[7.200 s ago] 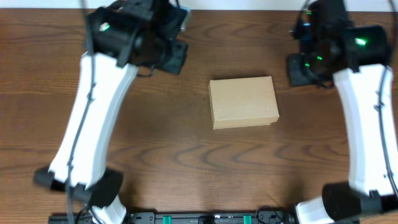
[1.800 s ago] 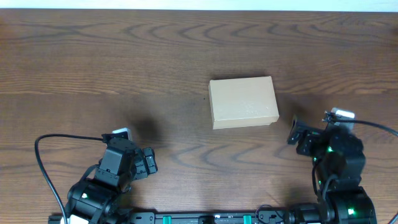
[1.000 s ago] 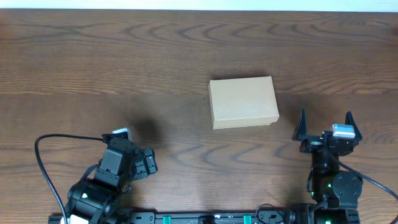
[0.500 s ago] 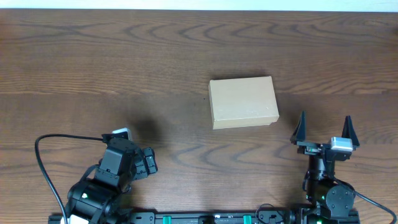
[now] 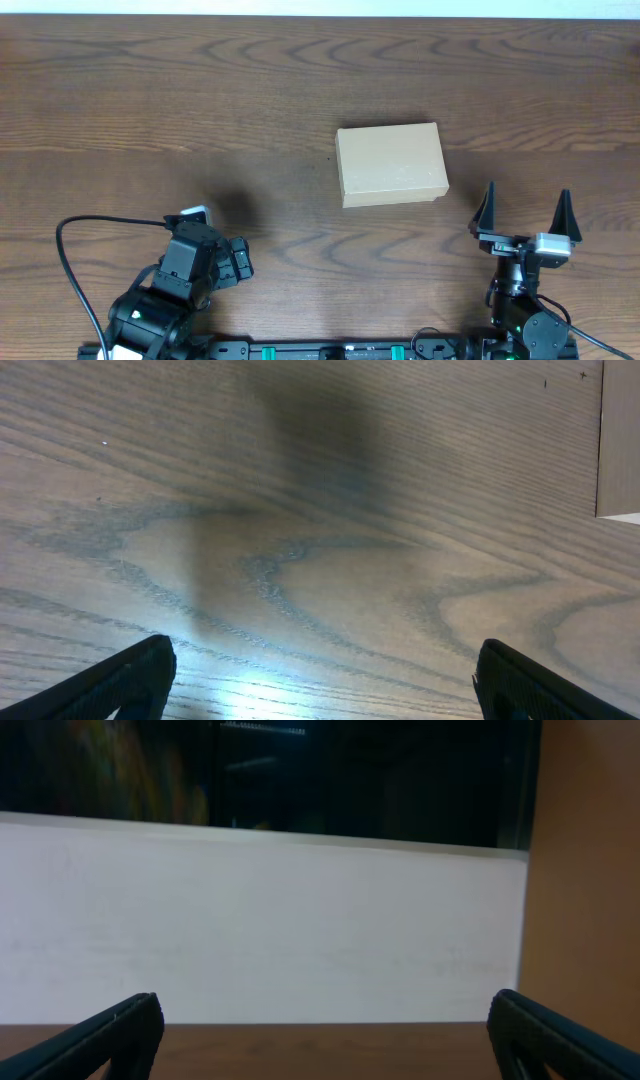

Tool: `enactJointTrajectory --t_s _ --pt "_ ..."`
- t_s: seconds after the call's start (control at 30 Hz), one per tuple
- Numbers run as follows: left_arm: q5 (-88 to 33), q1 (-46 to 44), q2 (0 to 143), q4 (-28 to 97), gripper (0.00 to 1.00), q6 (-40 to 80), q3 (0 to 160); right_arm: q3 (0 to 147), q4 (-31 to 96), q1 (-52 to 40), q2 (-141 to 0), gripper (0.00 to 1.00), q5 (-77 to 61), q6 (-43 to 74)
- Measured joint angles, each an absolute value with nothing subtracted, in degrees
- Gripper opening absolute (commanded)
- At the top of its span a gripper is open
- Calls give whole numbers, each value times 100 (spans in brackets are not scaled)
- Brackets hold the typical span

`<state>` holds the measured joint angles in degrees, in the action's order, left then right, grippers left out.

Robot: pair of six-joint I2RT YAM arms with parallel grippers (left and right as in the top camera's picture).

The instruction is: Pack container

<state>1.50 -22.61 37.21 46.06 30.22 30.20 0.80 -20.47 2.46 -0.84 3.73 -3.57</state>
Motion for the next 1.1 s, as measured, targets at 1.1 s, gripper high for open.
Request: enactJointTrajectory --t_s 1.1 --pt "152 -2259 3721 4604 95 3022 3011 43 390 246 -69 99 78 -464"
